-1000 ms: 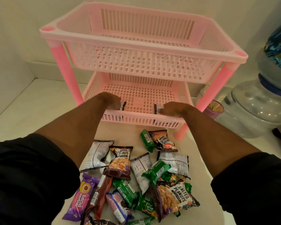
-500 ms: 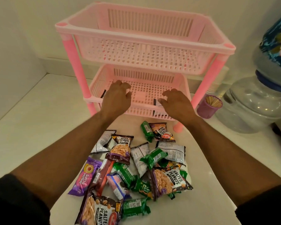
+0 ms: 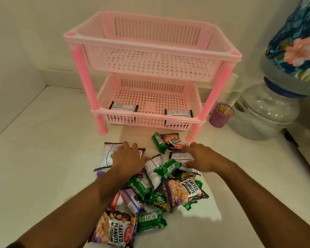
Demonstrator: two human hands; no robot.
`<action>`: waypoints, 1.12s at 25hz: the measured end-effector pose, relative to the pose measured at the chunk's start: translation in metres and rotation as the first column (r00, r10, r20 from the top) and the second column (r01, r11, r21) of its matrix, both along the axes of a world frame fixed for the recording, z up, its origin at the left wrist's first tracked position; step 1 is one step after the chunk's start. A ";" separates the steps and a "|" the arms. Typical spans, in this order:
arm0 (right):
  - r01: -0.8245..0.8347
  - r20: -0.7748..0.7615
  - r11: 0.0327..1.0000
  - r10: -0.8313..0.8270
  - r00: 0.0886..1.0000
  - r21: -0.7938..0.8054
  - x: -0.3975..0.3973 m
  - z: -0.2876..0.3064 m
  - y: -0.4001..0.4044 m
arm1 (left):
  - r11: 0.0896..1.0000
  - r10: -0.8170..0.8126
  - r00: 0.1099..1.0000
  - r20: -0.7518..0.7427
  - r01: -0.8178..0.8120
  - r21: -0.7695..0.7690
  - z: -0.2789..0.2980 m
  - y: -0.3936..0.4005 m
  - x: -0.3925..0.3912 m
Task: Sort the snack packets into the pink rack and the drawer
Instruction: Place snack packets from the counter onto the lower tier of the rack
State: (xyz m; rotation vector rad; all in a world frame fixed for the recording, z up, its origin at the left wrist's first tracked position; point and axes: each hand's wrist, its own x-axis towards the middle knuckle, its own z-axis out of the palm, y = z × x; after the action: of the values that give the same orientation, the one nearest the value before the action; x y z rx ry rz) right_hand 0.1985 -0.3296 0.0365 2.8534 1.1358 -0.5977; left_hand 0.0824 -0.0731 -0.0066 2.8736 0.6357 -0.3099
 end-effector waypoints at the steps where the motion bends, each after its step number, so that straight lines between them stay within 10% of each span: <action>1: 0.016 -0.030 0.998 -0.018 0.999 -0.058 0.000 -0.005 -0.001 | 1.000 -0.010 1.000 -0.030 0.011 0.025 -0.003 -0.002 0.000; 7: 0.056 -0.130 0.992 -0.070 0.989 -0.110 -0.003 -0.021 0.001 | 0.997 -0.059 0.994 -0.095 0.063 0.039 -0.004 -0.002 0.003; 19: 0.082 0.154 0.960 -0.041 0.987 -0.269 0.000 0.056 0.003 | 0.965 -0.186 0.980 0.070 0.195 -0.177 0.067 0.016 -0.004; 28: 0.373 -0.293 0.853 -0.275 0.916 0.365 0.018 0.117 0.043 | 0.906 0.002 0.871 0.492 0.207 -0.369 0.126 0.063 0.055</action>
State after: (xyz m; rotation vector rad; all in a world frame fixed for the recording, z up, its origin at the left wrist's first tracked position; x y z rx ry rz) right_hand 0.2169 -0.2862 0.1536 3.4683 0.8870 -0.8070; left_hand 0.1375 -0.0105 0.1189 2.4283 0.2738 0.2396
